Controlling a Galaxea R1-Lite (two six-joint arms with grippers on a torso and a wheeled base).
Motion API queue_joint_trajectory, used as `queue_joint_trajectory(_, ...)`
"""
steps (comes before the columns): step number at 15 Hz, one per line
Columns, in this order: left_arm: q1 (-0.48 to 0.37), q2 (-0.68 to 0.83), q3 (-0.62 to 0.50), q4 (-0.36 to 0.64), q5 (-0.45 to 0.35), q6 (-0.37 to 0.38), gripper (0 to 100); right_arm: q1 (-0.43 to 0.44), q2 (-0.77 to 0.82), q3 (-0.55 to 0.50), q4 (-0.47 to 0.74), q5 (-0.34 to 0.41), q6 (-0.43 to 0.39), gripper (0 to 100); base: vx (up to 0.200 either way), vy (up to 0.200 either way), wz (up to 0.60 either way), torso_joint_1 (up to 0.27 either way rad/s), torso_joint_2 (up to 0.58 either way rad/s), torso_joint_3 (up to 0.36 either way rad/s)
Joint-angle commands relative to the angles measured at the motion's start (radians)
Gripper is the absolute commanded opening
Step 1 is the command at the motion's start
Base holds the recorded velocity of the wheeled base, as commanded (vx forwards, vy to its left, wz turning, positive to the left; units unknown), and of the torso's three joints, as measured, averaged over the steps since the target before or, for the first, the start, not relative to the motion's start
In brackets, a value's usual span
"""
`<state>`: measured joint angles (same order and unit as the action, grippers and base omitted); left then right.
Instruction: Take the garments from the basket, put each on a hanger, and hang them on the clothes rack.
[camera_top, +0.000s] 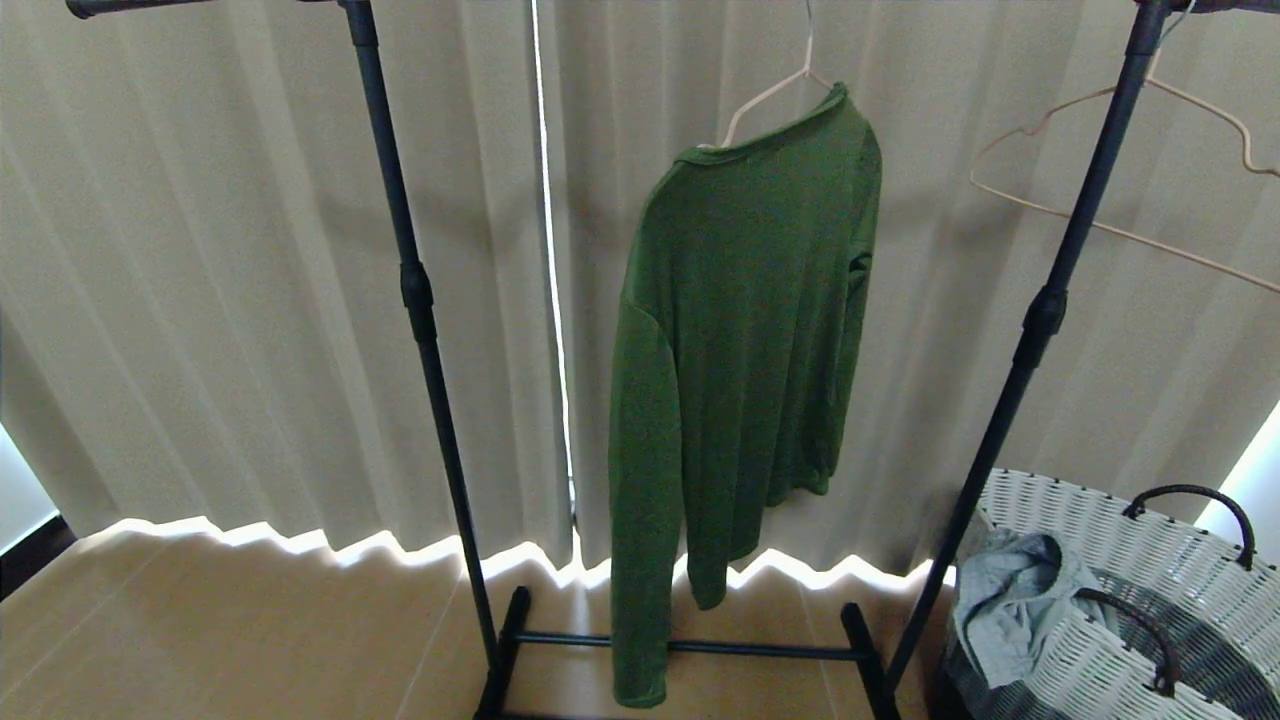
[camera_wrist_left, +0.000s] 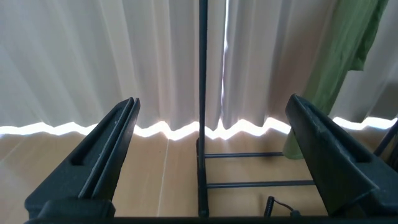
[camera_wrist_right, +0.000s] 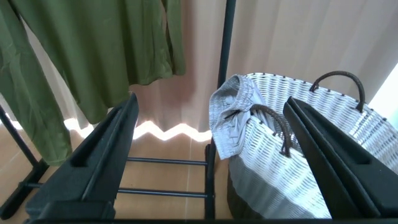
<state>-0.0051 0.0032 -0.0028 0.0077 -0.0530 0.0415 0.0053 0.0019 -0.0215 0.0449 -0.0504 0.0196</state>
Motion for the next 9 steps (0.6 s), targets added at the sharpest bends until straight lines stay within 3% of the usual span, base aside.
queue_joint_trajectory(1, 0.001, 0.0, 0.0, -0.002, -0.001, 0.0, 100, 0.002, 0.0, 0.0, 0.001, 0.0, 0.0, 100, 0.0, -0.2, 0.0, 0.002, 0.01, 0.002)
queue_joint_trajectory(6, 0.002, -0.002, 0.0, -0.002, -0.001, -0.005, 100, 0.002, 0.0, 0.0, 0.001, 0.0, 0.0, 100, 0.0, -0.2, 0.0, 0.0, 0.01, 0.005)
queue_joint_trajectory(9, 0.002, -0.002, 0.0, -0.002, -0.001, -0.005, 100, 0.002, 0.0, 0.0, 0.001, 0.0, 0.0, 100, 0.0, 0.0, 0.0, 0.0, 0.0, 0.0)
